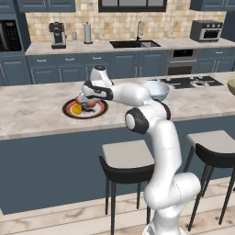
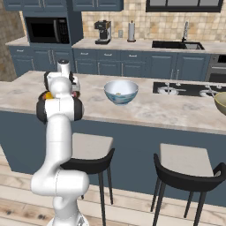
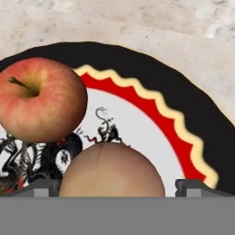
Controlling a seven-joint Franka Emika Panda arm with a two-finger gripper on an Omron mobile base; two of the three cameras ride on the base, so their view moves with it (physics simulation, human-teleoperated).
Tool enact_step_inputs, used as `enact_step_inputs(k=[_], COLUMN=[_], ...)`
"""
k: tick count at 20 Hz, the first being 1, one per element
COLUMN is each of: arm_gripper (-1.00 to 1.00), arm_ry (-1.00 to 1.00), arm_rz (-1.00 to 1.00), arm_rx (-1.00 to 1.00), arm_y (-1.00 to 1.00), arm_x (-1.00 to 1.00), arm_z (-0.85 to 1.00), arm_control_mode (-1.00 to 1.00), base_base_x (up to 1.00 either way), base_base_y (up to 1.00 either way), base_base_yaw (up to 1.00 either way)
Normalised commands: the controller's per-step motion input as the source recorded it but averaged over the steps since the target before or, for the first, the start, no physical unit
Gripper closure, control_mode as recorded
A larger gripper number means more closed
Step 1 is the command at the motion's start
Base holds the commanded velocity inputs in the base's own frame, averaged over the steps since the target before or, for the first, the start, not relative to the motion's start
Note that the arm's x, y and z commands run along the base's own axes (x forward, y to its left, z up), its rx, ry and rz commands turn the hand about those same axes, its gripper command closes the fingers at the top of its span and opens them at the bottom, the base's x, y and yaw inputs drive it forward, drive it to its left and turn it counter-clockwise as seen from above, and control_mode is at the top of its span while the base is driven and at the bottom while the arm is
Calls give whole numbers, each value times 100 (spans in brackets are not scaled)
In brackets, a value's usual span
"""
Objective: Take the fruits from the plate on the dining counter and place two fruits in each bowl.
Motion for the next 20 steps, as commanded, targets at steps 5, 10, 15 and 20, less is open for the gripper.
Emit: enact_step_inputs(k=[5, 10, 15, 20], arm_gripper=[100, 100, 100, 100], arm_ry=[1, 0, 0, -3], arm_rz=[0, 0, 0, -1], arm_rx=[0, 4, 10, 15], arm_y=[1, -24, -53, -87], arm_x=[0, -12, -60, -81], arm_z=[-9, 3, 32, 20], arm_control_mode=[-100, -100, -100, -100], base_base_x=[0, 0, 0, 0], base_base_y=[0, 0, 0, 0], base_base_yaw=[0, 0, 0, 0])
